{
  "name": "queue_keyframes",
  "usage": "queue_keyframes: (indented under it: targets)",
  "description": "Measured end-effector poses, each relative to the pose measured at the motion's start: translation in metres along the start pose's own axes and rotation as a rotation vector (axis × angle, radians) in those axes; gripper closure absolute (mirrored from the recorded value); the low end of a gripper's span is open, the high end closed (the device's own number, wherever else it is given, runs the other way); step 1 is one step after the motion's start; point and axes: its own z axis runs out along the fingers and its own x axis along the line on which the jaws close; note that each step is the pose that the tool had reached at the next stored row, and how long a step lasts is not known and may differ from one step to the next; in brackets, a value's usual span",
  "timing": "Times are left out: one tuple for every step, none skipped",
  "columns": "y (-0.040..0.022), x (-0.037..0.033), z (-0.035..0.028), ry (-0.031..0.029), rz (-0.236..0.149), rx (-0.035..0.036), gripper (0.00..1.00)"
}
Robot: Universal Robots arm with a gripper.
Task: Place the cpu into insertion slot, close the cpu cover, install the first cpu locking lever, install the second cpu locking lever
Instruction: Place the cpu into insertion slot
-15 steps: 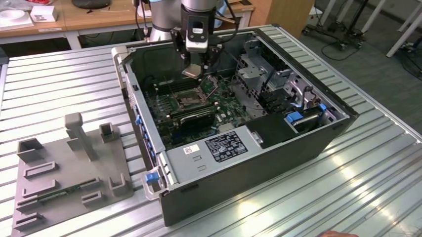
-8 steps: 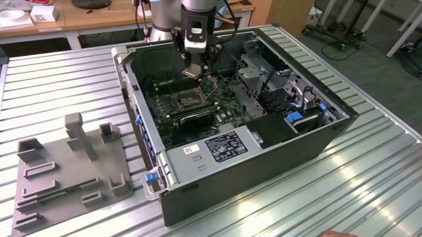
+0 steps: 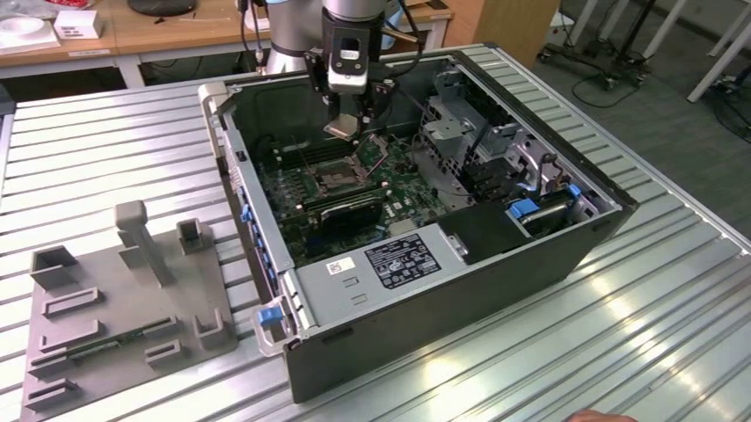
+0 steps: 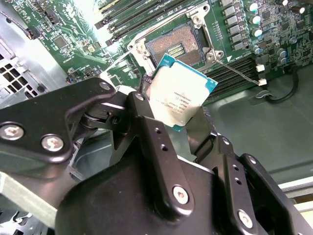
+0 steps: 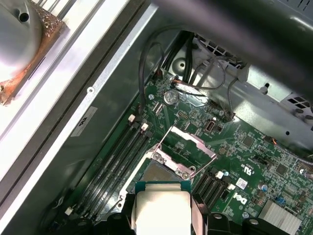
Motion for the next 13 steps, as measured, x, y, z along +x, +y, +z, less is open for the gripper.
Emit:
queue_keyframes:
  targets:
    - [0.0000, 0.0000, 0.0001, -0.0001, 0.002, -0.0001, 0.46]
    - [0.0000, 0.0000, 0.0001, -0.0004, 0.004, -0.0001, 0.46]
    - [0.0000, 0.0000, 0.0001, -0.0007, 0.007, -0.0001, 0.46]
    - [0.0000, 0.0000, 0.0001, -0.0009, 0.010, -0.0002, 0.46]
    - [0.0000, 0.0000, 0.0002, -0.0013, 0.014, -0.0004, 0.46]
    - [0.0000, 0.0000, 0.0002, -0.0018, 0.019, -0.0004, 0.46]
    - [0.0000, 0.0000, 0.0002, -0.0022, 0.024, -0.0005, 0.46]
    - [0.0000, 0.0000, 0.0003, -0.0028, 0.030, -0.0006, 0.46]
    - [0.0000, 0.0000, 0.0004, -0.0034, 0.036, -0.0008, 0.46]
    - [0.0000, 0.0000, 0.0004, -0.0042, 0.044, -0.0009, 0.46]
    - [0.0000, 0.0000, 0.0005, -0.0050, 0.053, -0.0011, 0.46]
    - [0.0000, 0.0000, 0.0006, -0.0060, 0.064, -0.0013, 0.46]
    - [-0.0001, 0.0000, 0.0007, -0.0070, 0.074, -0.0015, 0.46]
